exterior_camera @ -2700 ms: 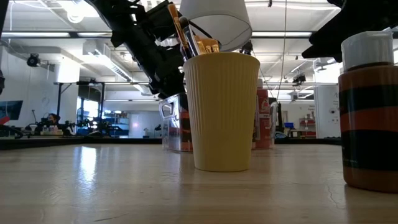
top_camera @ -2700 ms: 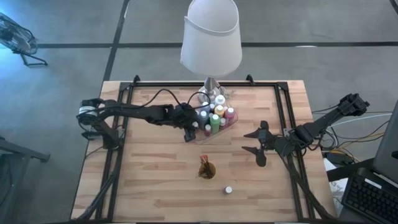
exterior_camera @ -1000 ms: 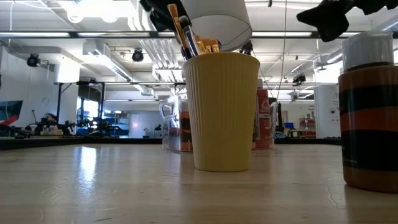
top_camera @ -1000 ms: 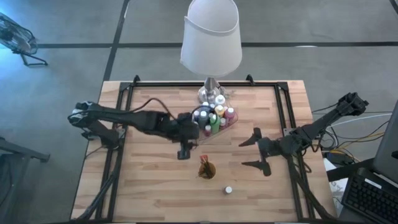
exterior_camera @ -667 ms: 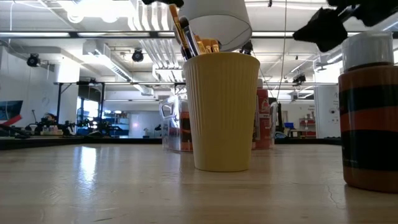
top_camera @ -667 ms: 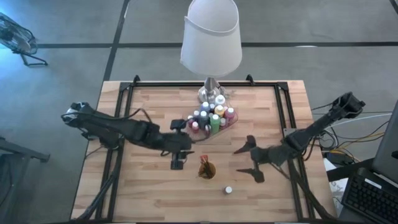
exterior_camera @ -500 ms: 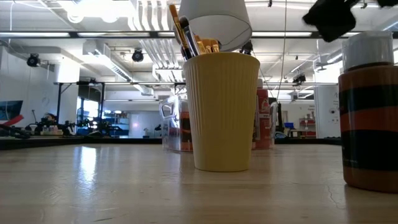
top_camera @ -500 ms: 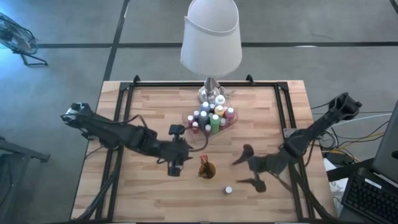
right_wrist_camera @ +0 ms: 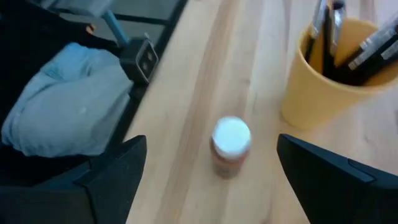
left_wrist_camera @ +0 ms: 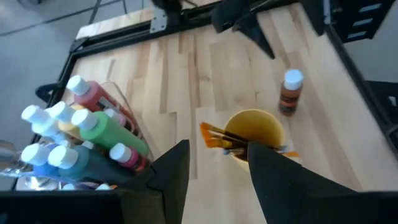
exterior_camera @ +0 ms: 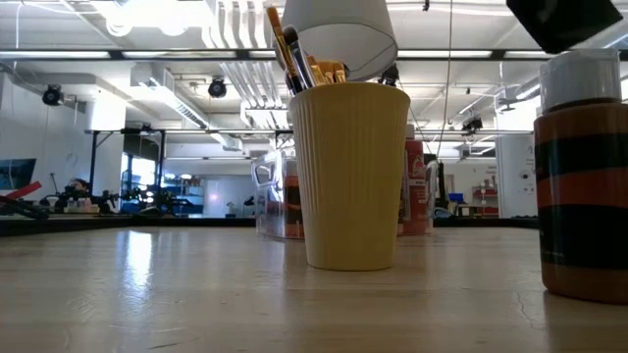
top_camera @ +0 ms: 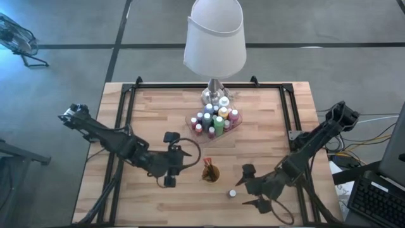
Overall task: Pick & Place Paint Supplies
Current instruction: Put the brown bottle into the transparent bin
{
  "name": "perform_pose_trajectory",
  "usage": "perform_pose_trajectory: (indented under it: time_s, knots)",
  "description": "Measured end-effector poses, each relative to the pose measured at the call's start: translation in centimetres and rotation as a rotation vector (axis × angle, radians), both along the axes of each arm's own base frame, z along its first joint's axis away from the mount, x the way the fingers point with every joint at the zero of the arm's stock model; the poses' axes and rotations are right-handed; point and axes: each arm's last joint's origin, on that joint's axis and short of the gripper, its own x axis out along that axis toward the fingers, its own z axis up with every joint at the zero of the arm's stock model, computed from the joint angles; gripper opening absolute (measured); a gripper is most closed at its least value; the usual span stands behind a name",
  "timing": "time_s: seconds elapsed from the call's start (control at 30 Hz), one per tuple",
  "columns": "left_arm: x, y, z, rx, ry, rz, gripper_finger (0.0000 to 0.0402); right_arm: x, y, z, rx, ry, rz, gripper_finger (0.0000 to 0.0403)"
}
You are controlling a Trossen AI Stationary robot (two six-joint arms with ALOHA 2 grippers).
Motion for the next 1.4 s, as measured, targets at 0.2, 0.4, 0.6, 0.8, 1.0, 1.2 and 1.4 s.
perform_pose_trajectory:
  time_s: [0.2, 0.4, 0.6, 0.8, 1.0, 1.2, 1.4]
  knots:
    - [-0.5, -0.9, 0.1, -0.004, -0.006, -0.033, 0.0167, 1.8, 1.7, 0.2, -0.025, -0.011, 0.032, 0.0338]
    - [-0.7, -1.0, 0.1, -0.003, -0.003, -0.039, 0.0167, 2.6, 2.2, 0.9, -0.205, 0.112, -0.107, 0.0311]
    - [-0.9, -0.9, 0.3, 0.003, -0.008, -0.028, 0.0168, 1.9, 3.0, -0.6, -0.249, 0.228, -0.283, 0.0279]
    - [-0.9, -0.9, 0.3, 0.004, -0.012, -0.025, 0.0168, -0.4, 4.7, -4.6, -0.175, 0.288, -0.383, 0.0258]
    - [-0.8, -0.9, 0.5, -0.001, -0.027, -0.020, 0.0168, -1.3, 6.0, -7.3, -0.064, 0.150, -0.398, 0.0242]
    - [-0.7, -0.8, 0.7, 0.032, -0.063, 0.021, 0.0168, -1.1, 5.8, -8.9, -0.031, 0.116, -0.448, 0.0240]
    - [-0.7, -0.7, 0.7, 0.042, -0.069, 0.037, 0.0168, -0.3, 5.3, -10.2, -0.012, 0.110, -0.530, 0.0261]
